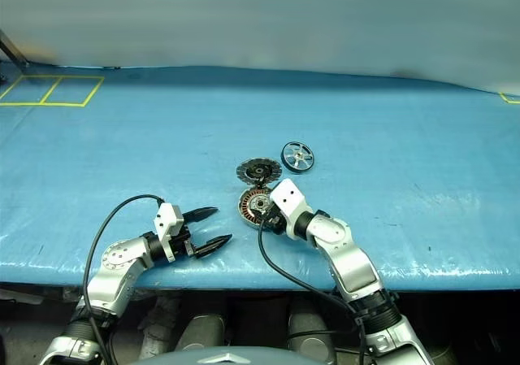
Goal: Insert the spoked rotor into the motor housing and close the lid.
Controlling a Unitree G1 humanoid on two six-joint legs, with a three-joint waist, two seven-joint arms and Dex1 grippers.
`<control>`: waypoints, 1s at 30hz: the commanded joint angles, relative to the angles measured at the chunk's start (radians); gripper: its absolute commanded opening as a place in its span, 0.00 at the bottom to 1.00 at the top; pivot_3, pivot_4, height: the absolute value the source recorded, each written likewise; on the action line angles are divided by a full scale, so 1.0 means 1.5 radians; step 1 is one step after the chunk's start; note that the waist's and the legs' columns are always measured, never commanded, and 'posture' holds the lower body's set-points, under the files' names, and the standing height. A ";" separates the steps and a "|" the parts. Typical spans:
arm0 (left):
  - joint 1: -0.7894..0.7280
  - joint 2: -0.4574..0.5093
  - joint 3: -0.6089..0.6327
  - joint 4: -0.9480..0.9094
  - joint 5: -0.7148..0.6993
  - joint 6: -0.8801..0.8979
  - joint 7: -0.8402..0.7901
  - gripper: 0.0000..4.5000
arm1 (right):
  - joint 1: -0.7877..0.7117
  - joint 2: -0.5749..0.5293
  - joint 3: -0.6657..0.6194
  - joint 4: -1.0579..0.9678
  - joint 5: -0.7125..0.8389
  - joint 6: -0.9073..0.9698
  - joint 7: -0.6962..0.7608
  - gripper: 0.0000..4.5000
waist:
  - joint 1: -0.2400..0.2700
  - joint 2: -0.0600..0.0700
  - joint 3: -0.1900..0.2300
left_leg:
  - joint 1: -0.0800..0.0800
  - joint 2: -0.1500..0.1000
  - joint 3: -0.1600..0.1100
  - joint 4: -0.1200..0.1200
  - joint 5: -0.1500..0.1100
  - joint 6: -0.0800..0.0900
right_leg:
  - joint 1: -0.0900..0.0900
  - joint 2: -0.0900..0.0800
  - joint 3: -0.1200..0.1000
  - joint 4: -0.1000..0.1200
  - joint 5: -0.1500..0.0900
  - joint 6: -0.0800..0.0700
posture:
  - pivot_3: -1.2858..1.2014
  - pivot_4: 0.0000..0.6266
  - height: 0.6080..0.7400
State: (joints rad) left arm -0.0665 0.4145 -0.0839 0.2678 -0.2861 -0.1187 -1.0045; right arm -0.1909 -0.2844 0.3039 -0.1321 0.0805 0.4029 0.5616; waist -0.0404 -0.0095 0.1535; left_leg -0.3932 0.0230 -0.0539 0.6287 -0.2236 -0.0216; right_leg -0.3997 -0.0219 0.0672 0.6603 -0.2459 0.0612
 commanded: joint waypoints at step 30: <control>0.011 -0.002 0.002 0.011 0.007 -0.001 0.007 1.00 | -0.013 0.031 -0.007 -0.016 0.021 -0.006 0.003 0.01 | 0.000 0.000 0.000 | 0.000 0.000 0.000 0.000 0.000 0.000 | 0.000 0.000 0.000 0.000 0.000 0.000 | 0.52 0.24 1.00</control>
State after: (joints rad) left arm -0.0645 0.4131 -0.0806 0.2667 -0.2860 -0.1255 -0.9987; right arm -0.1950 -0.2408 0.2858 -0.1229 0.1034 0.3863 0.5550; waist -0.0411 -0.0095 0.1536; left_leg -0.3934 0.0232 -0.0540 0.6283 -0.2237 -0.0215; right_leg -0.4003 -0.0217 0.0670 0.6602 -0.2459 0.0612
